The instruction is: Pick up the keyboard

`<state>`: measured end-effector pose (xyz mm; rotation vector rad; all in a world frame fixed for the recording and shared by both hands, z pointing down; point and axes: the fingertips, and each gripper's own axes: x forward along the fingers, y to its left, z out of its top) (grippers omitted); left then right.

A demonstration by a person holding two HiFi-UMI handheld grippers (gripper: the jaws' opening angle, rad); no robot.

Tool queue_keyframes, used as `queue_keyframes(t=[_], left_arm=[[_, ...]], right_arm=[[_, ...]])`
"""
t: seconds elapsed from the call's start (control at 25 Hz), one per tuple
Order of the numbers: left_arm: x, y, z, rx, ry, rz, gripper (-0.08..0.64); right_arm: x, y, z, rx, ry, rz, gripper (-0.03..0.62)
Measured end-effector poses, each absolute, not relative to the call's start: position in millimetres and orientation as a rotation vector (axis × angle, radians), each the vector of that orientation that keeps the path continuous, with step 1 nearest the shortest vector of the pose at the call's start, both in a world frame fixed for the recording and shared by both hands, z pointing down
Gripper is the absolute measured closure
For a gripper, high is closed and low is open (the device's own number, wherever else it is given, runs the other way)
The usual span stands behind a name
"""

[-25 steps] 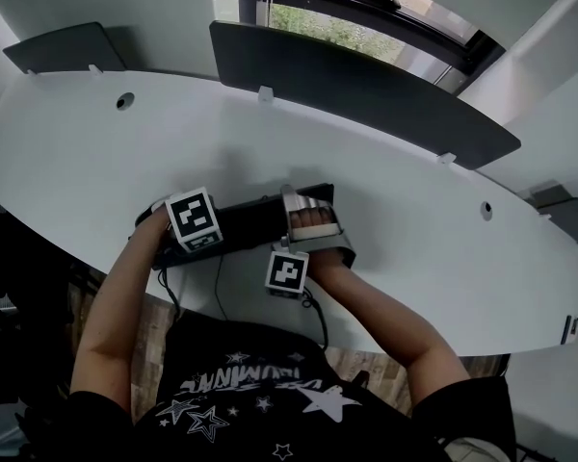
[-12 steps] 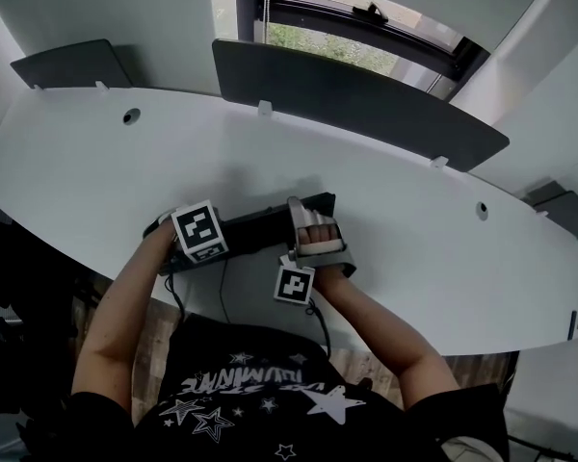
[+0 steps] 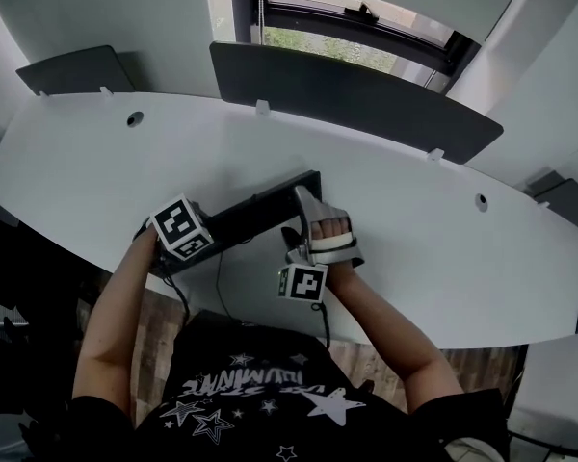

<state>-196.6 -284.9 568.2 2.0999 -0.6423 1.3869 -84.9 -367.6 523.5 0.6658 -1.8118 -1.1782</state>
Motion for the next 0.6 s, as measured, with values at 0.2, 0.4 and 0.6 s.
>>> queue_keyframes(t=[0.2,0.4,0.6], left_arm=[[-193,-282,539,2.139,-0.775,1.224,0.488],[-178,-281,510,2.205,-0.841,0.999,0.488],[-159,-279,486,2.233,-0.961,0.799,0.488]], right_arm=[[-60,-364,479,0.812,-2.058,-1.063,0.015],[-43,-346,449,0.952,-2.450,-0.769,0.015],[-27,-352,438,1.112,-2.685,-0.373,0.018]])
